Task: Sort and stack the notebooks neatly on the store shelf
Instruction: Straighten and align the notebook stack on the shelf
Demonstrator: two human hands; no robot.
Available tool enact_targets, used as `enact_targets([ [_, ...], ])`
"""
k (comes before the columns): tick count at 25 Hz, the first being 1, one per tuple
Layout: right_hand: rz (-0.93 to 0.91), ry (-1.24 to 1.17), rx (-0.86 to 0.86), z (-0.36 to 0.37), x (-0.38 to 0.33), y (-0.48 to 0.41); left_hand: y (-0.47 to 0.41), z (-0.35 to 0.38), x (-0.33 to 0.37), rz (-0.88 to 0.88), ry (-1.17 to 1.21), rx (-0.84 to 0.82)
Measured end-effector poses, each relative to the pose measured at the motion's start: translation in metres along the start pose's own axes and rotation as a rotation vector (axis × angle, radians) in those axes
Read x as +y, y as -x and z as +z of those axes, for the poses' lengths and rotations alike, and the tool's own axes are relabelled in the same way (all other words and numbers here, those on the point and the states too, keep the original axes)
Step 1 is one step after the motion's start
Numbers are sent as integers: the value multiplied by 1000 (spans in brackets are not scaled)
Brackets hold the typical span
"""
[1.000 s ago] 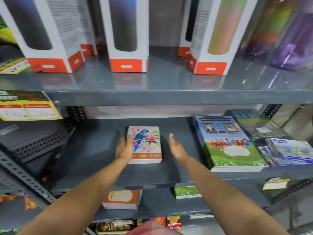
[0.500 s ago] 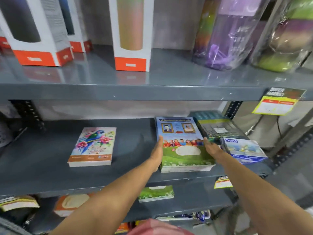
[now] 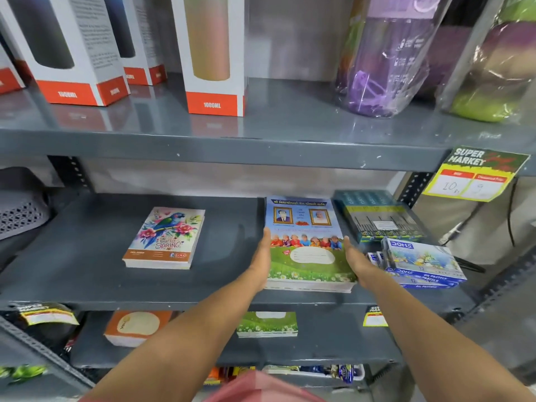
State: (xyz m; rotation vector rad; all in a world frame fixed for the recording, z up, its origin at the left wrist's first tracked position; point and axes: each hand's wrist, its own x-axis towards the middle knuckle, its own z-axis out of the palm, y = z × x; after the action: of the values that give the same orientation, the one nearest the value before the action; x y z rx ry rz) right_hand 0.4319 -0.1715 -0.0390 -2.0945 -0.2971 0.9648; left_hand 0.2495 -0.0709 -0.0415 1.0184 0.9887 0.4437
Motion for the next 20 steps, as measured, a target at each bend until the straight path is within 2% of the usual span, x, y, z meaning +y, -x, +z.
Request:
enact_targets([
  [5,-67,87,-139,42,-10,4,9,-45,11,-12,4,75],
  [9,-160,131,-240,87,24,-105,17,-76,22,-6,-18,145],
  [14,-150,212,-195,82,-23,5,7,-96,15,-24,130,118],
  [18,-139,266,-190,75,-26,20,9,-99,20,-27,-97,137],
  [20,-169,311,-151,76,-27,28,9,-104,21,-8,-323,195],
])
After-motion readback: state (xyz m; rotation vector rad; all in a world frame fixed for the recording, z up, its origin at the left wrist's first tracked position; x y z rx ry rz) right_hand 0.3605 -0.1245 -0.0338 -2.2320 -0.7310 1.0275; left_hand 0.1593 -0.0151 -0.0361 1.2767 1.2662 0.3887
